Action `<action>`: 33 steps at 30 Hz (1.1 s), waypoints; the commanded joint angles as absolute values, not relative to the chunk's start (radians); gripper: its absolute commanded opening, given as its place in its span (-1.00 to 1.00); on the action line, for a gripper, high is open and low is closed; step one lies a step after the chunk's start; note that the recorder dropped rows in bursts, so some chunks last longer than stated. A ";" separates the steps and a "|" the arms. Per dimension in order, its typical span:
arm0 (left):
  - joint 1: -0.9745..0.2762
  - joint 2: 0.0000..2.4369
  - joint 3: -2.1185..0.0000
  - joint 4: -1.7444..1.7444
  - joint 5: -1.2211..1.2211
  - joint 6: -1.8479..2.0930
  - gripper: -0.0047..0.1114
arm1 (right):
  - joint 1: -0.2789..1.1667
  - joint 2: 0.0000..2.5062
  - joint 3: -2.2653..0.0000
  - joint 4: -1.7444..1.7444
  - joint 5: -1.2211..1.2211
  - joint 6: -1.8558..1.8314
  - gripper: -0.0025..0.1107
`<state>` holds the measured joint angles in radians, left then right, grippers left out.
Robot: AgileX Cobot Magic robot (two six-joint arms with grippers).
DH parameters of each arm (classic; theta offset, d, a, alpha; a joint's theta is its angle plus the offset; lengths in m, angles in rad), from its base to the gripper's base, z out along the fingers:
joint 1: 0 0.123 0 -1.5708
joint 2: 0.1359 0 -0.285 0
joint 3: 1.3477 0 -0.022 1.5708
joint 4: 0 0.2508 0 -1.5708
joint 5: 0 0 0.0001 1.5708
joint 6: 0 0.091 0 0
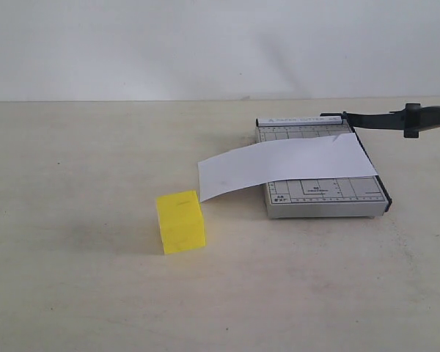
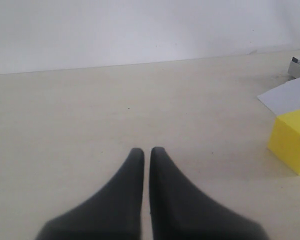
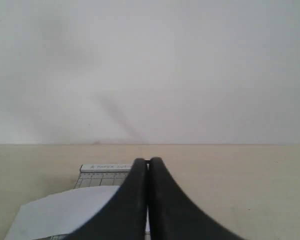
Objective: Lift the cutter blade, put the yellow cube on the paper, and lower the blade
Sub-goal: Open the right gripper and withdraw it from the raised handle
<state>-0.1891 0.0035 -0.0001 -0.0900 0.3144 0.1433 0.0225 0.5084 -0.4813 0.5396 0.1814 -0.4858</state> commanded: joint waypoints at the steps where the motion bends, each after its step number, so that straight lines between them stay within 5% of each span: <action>1: -0.195 0.000 0.000 -0.090 0.307 0.144 -0.84 | 0.019 0.435 -0.296 0.644 -0.013 -0.465 -0.96; 16: -0.195 0.000 0.000 -0.254 0.208 0.142 -0.84 | 0.019 0.431 0.000 0.673 0.020 -0.394 -0.96; 23: -0.195 0.000 0.000 -0.723 0.125 0.121 -0.84 | 0.021 0.431 0.000 0.640 0.050 -0.437 -0.96; 33: -0.195 0.000 0.000 -0.720 0.024 0.147 -0.84 | 0.021 0.431 0.000 0.648 0.063 -0.400 -0.96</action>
